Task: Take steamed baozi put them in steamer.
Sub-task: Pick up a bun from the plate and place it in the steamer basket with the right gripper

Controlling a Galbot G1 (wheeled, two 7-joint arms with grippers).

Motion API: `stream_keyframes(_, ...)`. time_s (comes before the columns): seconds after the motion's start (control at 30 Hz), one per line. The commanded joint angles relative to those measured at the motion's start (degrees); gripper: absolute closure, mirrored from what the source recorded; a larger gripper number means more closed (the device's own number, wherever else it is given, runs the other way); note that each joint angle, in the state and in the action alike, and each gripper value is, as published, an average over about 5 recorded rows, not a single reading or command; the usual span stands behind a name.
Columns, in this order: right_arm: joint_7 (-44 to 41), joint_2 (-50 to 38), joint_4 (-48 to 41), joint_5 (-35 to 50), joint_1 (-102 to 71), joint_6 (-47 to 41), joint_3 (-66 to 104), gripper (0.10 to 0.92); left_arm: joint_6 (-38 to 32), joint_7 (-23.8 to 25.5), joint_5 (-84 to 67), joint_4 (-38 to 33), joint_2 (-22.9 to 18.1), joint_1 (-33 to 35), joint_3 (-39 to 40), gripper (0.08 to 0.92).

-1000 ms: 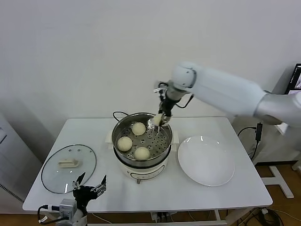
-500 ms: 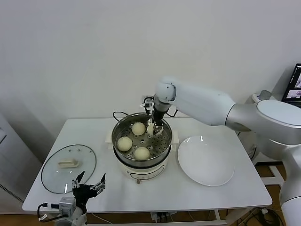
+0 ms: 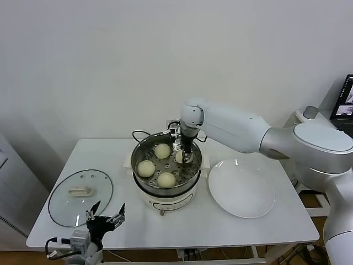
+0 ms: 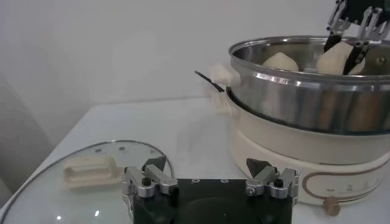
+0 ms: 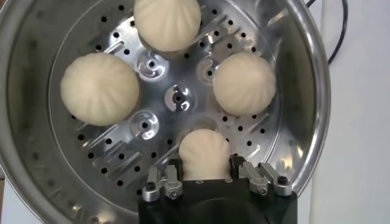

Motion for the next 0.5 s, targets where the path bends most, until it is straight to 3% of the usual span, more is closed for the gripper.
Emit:
stream_keyframes(0.03,0.73,-0.49,1.0,-0.2,-0.55,-0.23,0.04,0.483,-0.02,-0.06,0.09,-0.2,-2.12,0.03,0.06,0.177)
stream_keyframes(0.33,1.77,-2.83,3.0,0.84,0.55,-0.78,3.6,0.239,-0.12,-0.14,0.61,-0.77,-2.76,0.5,0.17,0.177)
stream_keyframes(0.5,1.71,-7.83,6.64,3.71,2.64,-1.04,8.67,0.204,-0.25,-0.13,0.66,-1.64,-2.81,0.79,-0.25,0.177)
